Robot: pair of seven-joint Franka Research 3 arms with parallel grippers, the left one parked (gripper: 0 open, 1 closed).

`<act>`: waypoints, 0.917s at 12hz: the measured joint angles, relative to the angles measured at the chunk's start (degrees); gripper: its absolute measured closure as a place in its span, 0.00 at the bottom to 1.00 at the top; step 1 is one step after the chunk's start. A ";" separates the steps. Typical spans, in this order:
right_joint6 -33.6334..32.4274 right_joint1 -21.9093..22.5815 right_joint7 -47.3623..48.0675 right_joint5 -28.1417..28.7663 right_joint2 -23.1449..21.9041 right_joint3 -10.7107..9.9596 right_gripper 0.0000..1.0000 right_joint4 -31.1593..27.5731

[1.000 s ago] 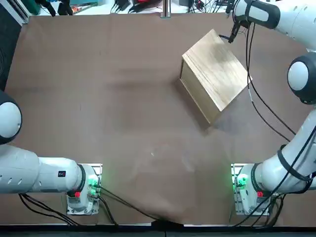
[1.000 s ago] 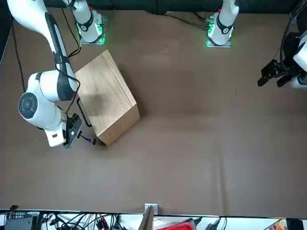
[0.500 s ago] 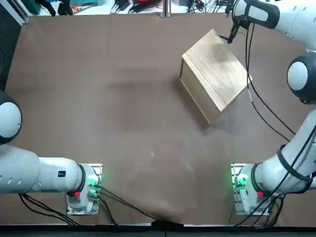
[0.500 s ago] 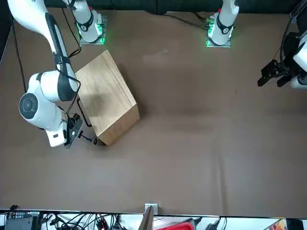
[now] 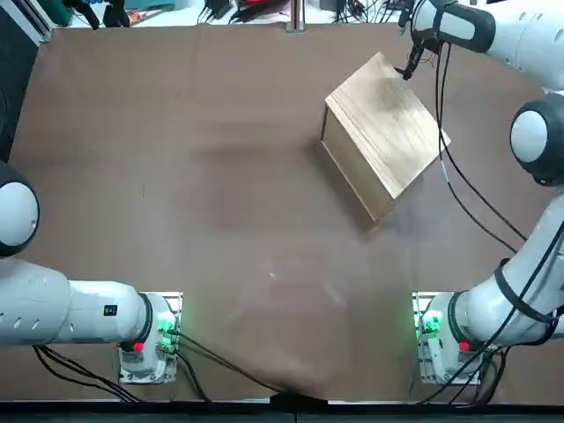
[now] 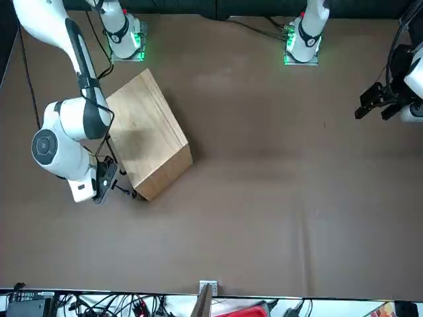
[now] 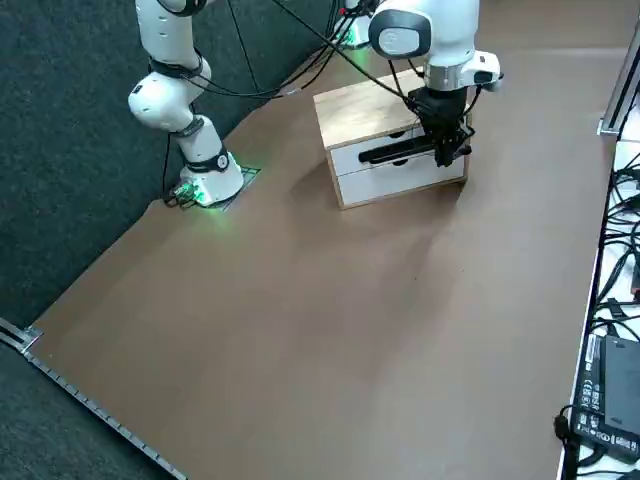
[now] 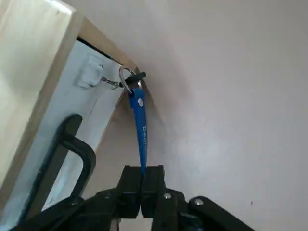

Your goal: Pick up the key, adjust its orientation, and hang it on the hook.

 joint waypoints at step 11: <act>-0.79 0.00 -1.05 0.00 0.20 0.00 0.96 -0.03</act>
